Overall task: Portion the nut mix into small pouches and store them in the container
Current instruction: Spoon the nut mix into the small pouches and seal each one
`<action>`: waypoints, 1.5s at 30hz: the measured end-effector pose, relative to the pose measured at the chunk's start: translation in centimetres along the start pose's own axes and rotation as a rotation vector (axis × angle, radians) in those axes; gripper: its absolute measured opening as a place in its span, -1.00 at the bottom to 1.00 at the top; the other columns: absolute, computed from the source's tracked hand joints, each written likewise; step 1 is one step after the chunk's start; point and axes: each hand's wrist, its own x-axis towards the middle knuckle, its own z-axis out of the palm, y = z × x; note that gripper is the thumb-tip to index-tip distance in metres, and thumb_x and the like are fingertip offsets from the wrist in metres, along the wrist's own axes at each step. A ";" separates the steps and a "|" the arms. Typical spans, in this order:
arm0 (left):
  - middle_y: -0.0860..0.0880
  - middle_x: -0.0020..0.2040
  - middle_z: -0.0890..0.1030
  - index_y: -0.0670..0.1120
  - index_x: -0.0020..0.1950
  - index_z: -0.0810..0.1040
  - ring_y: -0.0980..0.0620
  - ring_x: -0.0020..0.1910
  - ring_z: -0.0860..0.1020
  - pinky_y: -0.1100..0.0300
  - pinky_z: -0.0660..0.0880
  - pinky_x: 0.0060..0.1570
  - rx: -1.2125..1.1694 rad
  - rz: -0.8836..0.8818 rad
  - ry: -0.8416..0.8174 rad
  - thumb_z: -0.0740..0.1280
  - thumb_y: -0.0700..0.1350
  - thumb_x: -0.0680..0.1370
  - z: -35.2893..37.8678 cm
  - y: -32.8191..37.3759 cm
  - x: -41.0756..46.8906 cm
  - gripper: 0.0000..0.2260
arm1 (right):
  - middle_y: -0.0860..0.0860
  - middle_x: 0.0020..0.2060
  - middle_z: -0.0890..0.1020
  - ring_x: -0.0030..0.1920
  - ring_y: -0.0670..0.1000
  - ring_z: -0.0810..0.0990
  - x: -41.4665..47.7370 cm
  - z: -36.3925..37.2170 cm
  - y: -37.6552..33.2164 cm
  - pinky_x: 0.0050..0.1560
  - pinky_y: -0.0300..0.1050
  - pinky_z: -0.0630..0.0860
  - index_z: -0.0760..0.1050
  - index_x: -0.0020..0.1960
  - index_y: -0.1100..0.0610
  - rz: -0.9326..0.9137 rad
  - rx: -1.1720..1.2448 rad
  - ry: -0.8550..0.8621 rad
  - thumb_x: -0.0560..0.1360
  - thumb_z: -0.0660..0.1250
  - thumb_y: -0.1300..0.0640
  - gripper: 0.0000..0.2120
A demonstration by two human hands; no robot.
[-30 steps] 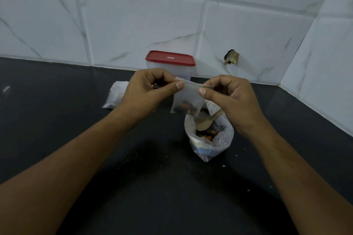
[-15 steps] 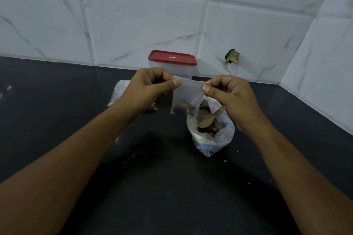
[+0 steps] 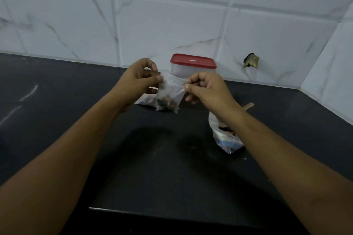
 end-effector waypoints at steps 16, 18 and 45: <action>-0.01 0.47 0.44 0.09 0.53 0.41 -0.04 0.39 0.42 -0.02 0.43 0.36 0.773 0.021 0.052 0.48 -0.04 0.53 -2.0 -5.5 -0.3 -0.43 | -0.02 0.04 0.60 -0.05 -0.05 0.65 2.6 6.4 2.1 -0.17 -0.23 0.59 0.49 0.24 0.06 0.140 -0.282 0.066 0.55 0.43 0.26 -0.69; -0.04 0.50 0.40 0.08 0.53 0.39 -0.10 0.48 0.31 -0.09 0.35 0.43 0.828 0.013 0.058 0.46 -0.01 0.54 -1.9 -5.6 -0.2 -0.43 | -0.09 0.08 0.51 -0.01 -0.13 0.52 2.0 6.3 1.9 -0.13 -0.35 0.42 0.54 0.22 0.03 -0.038 -0.513 0.082 0.56 0.42 0.20 -0.75; 0.08 0.21 0.60 0.00 0.37 0.55 0.21 0.12 0.56 0.32 0.49 0.03 0.490 0.009 -0.202 0.39 0.05 0.60 14.3 -1.5 0.4 -0.65 | -0.03 0.07 0.66 0.13 0.10 0.59 -3.7 -11.7 3.0 0.01 -0.01 0.35 0.62 0.23 -0.12 -0.020 -1.322 -0.314 0.58 0.30 0.12 -0.72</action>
